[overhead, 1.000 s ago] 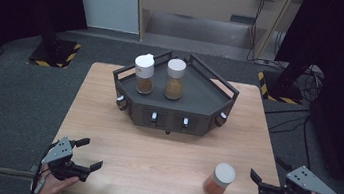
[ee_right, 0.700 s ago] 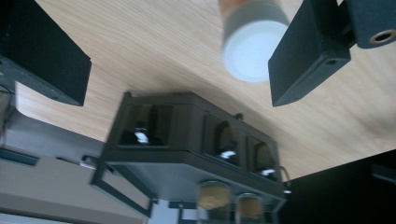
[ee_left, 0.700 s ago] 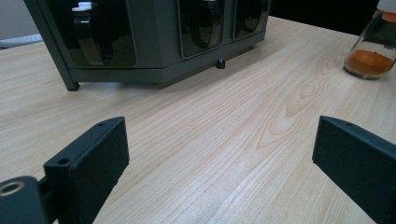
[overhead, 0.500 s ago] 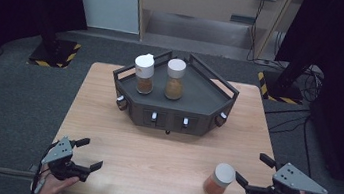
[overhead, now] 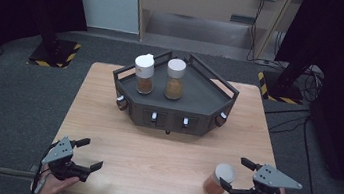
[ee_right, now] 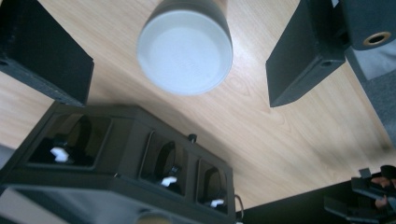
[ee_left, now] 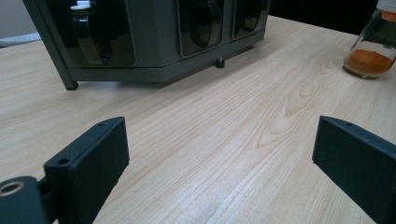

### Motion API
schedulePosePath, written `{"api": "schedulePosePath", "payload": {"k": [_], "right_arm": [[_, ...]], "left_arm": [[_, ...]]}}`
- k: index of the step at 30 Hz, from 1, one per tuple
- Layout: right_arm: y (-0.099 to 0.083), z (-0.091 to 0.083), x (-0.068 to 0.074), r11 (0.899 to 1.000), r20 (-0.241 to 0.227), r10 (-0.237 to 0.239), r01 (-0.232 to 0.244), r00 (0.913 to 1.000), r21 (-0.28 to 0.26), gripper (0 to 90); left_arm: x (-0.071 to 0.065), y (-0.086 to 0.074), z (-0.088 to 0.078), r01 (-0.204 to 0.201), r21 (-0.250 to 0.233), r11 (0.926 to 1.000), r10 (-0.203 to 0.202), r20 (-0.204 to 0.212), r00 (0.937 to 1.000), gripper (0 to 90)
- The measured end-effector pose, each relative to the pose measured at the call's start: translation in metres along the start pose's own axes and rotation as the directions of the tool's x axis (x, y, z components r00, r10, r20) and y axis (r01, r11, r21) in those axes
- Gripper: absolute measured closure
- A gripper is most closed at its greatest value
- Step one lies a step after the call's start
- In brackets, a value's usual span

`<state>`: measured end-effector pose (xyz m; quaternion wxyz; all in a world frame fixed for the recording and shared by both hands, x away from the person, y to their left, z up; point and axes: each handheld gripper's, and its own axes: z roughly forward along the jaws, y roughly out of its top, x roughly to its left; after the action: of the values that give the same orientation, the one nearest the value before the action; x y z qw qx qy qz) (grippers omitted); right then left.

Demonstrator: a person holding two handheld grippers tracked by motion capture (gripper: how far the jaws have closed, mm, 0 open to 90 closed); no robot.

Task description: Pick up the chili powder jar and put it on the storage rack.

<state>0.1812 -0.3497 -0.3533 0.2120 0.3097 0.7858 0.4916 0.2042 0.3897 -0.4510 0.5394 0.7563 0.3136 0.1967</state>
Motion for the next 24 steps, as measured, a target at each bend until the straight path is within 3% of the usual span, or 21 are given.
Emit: {"api": "schedulePosePath", "payload": {"k": [15,24], "right_arm": [[-0.024,0.027,-0.010,0.997,-0.036,0.068,-0.066,0.9971,0.048,14.2],[-0.037,0.032,-0.015,0.996,-0.062,0.083,-0.081,0.9947,0.029,32.4]], "left_arm": [[0.000,0.000,0.000,-0.001,0.002,1.0000,0.001,0.001,1.0000,2.8],[0.000,0.000,0.000,0.000,0.001,1.0000,0.000,0.002,1.0000,2.7]]}}
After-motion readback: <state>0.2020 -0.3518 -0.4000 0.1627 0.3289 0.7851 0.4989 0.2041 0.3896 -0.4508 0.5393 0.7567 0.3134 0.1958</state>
